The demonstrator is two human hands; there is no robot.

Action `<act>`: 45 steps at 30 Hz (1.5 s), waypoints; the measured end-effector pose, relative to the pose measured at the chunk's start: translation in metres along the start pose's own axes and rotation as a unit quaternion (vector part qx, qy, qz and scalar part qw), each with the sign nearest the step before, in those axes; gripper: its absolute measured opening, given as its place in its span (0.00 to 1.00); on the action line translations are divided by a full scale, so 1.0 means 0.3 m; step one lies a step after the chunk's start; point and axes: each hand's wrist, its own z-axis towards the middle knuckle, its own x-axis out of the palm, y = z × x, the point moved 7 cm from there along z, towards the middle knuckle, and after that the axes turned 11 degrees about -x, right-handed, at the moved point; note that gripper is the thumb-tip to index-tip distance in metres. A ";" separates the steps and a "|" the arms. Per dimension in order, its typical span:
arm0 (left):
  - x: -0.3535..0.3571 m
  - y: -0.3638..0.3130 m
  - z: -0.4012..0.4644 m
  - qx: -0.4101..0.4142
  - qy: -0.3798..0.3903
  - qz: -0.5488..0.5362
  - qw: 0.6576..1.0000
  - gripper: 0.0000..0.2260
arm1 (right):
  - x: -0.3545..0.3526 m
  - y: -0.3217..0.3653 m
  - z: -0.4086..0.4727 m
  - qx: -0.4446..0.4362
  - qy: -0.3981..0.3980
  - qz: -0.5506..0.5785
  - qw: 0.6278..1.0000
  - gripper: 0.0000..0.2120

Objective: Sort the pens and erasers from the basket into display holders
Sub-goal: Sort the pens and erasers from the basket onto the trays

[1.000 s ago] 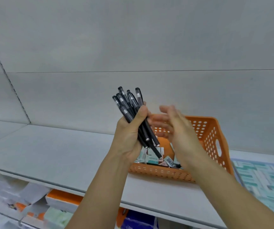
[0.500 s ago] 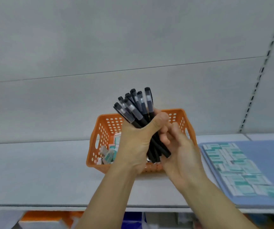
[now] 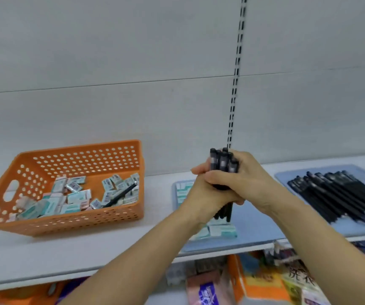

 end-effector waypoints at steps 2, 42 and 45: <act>0.105 0.027 0.047 -0.008 0.001 -0.019 1.000 0.13 | -0.103 -0.048 -0.031 -0.011 -0.010 -0.005 1.000 0.10; 0.460 0.175 0.180 -0.031 -0.072 0.191 0.978 0.20 | -0.579 -0.306 -0.185 0.021 -0.160 0.012 0.987 0.12; 0.563 0.166 0.198 0.008 -0.037 0.254 0.967 0.20 | -0.838 -0.362 -0.243 0.069 -0.216 -0.092 0.970 0.14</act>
